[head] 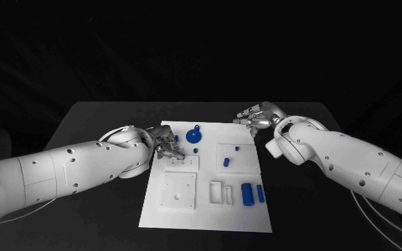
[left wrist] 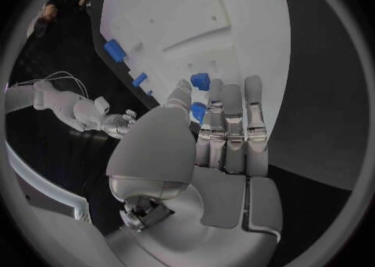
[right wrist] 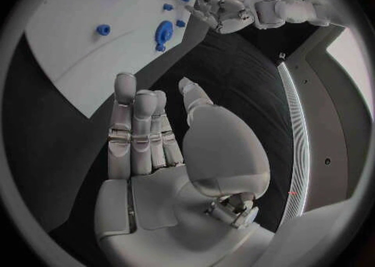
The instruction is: Assemble the parts on the task board
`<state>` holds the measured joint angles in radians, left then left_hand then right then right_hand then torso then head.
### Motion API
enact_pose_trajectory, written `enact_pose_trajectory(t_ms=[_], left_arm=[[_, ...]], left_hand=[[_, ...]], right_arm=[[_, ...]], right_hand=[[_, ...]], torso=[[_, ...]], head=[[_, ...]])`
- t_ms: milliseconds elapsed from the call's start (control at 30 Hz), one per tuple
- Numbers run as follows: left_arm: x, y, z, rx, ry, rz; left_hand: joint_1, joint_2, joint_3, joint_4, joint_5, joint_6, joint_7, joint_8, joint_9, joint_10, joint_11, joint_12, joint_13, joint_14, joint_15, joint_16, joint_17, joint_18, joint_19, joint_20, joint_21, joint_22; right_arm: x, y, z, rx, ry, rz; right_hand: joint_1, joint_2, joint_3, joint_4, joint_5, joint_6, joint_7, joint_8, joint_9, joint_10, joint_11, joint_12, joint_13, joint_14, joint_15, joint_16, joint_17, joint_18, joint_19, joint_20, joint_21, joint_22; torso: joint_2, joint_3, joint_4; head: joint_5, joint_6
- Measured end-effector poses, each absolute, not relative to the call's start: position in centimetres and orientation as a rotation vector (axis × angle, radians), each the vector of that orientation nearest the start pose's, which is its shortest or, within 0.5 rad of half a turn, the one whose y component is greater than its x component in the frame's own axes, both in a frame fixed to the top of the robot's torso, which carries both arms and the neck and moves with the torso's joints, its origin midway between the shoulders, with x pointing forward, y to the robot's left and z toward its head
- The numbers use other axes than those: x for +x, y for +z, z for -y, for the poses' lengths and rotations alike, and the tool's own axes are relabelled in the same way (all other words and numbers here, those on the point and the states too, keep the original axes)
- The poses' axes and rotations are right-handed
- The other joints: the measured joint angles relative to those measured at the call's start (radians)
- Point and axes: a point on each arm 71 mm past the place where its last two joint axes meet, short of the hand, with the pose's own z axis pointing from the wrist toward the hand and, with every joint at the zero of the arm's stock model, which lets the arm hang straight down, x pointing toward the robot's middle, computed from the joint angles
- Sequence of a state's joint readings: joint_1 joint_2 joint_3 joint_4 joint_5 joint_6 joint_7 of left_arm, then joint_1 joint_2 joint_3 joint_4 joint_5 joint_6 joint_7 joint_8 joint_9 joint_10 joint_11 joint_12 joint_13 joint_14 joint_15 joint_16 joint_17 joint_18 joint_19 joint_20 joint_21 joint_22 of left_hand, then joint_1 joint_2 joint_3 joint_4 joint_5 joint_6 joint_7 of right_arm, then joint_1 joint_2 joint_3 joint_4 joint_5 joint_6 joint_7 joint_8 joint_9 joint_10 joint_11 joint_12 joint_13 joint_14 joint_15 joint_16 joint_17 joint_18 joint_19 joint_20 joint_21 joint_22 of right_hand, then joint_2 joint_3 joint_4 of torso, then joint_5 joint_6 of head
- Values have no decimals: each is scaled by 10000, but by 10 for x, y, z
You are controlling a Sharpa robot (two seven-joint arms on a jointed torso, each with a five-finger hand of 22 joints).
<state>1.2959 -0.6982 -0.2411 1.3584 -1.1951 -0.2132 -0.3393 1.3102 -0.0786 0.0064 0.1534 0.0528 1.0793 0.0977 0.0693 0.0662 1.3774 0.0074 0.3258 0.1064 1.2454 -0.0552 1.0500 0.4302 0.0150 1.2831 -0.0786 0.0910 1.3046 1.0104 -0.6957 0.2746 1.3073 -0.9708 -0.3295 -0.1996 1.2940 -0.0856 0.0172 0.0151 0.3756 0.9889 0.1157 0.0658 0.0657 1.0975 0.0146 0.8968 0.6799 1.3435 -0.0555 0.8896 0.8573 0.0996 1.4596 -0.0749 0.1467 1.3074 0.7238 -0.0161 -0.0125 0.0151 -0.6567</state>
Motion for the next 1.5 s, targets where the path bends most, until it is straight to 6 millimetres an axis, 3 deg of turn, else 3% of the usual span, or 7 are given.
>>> enact_pose_trajectory(t_ms=[533,900,1200,1333,1500], left_arm=[[510,-241,-193,-816,-3853,-20285],[512,-242,-192,-906,-3868,-20319],[513,-242,-191,-1242,-4024,-20503],[514,-242,-190,-1350,-4094,-20592],[515,-241,-189,-1462,-4178,-20683]], left_hand=[[56,234,-70,-196,0,32,-32,0,0,-36,-36,228,100,0,0,337,54,0,36,-36,146,34],[157,581,-167,-293,0,-23,-49,5,-3,-73,-73,326,133,-37,-36,488,38,0,35,-36,268,33],[440,990,-70,-666,12,-75,3,-27,-15,-108,-109,326,141,-37,-36,549,24,0,35,-36,340,32],[706,1073,64,-934,546,-94,22,-63,-37,-145,-144,326,140,-59,-58,606,24,0,35,-36,406,31],[1118,1153,293,-1330,783,125,-79,-86,-41,-216,-142,326,116,-76,-71,652,25,0,-23,-93,500,30]], right_arm=[[530,-202,215,6615,8273,-17009],[530,-202,215,6616,8276,-17019],[530,-204,214,6631,8270,-17052],[530,-204,214,6637,8267,-17065],[529,-205,214,6641,8264,-17080]], right_hand=[[0,0,0,0,0,0,0,0,0,0,0,0,0,0,0,0,0,0,0,0,0,0],[0,0,0,0,0,0,1,0,0,0,0,0,0,0,0,0,0,1,0,0,0,0],[0,0,0,0,0,0,0,0,0,0,0,0,0,0,0,0,0,0,0,0,0,0],[0,0,0,0,0,0,0,0,0,0,0,0,0,0,0,0,0,0,0,0,0,0],[0,0,0,0,0,0,0,0,0,0,0,0,1,0,0,0,0,0,0,0,0,0]], torso=[[-2,-1,7],[-2,11,2],[-4,16,1],[-7,16,1],[-8,12,1]], head=[[-21,-32],[-38,-47],[-57,-74],[-59,-82],[-74,-88]])
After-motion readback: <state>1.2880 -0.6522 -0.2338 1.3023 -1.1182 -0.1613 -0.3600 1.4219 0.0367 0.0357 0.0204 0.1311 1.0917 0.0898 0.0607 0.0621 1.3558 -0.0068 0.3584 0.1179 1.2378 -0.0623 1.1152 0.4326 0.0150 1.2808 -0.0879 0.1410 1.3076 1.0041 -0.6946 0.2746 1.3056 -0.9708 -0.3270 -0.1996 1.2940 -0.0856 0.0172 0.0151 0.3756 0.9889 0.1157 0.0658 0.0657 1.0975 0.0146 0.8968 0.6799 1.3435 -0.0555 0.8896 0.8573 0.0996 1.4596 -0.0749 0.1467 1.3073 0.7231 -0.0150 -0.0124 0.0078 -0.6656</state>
